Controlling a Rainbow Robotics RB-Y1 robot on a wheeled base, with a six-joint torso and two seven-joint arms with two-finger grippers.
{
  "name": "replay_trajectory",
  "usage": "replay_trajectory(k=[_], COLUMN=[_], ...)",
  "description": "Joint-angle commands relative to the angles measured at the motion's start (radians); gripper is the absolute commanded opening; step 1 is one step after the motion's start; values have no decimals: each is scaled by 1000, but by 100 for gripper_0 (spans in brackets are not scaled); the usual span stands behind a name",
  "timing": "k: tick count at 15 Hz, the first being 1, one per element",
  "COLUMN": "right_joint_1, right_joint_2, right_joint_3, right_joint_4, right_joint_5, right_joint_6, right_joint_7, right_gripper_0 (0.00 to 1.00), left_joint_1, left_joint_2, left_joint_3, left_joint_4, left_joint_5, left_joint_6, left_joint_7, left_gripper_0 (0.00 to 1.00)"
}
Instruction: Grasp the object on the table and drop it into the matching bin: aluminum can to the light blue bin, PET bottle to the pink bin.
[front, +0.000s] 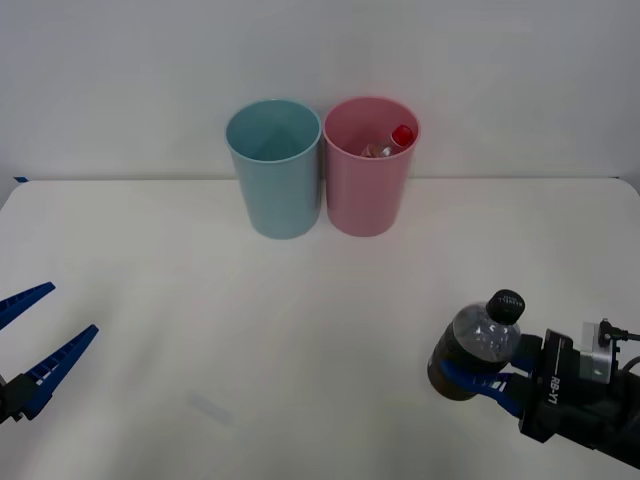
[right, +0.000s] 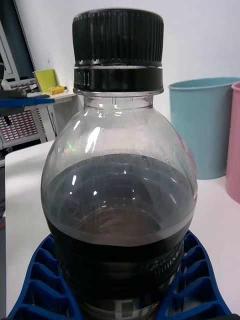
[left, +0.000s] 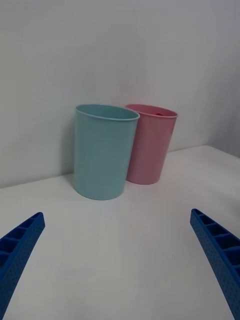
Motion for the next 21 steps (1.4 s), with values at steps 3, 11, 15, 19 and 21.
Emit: replay_trajectory(k=[3,11,15,19,21], right_joint_1=[1,-152,-322,-522,-626], right_joint_2=[-13,-119,-117,-117,-117], right_joint_3=[1,73,138,175,204], right_joint_4=[-205,-341,-278,-117,-16], right_joint_5=[3,56,144,165,178], right_joint_6=[160,481,587,585,585], right_joint_7=[-235,-467,-609,-616,-616], right_gripper_0=[0,0,0,0,0], left_joint_1=[0,0,0,0,0], left_joint_2=[0,0,0,0,0], left_joint_3=[0,0,0,0,0], left_joint_4=[0,0,0,0,0], left_joint_5=[0,0,0,0,0], left_joint_6=[0,0,0,0,0], left_joint_7=[0,0,0,0,0], left_gripper_0=[100,100,100,100,100])
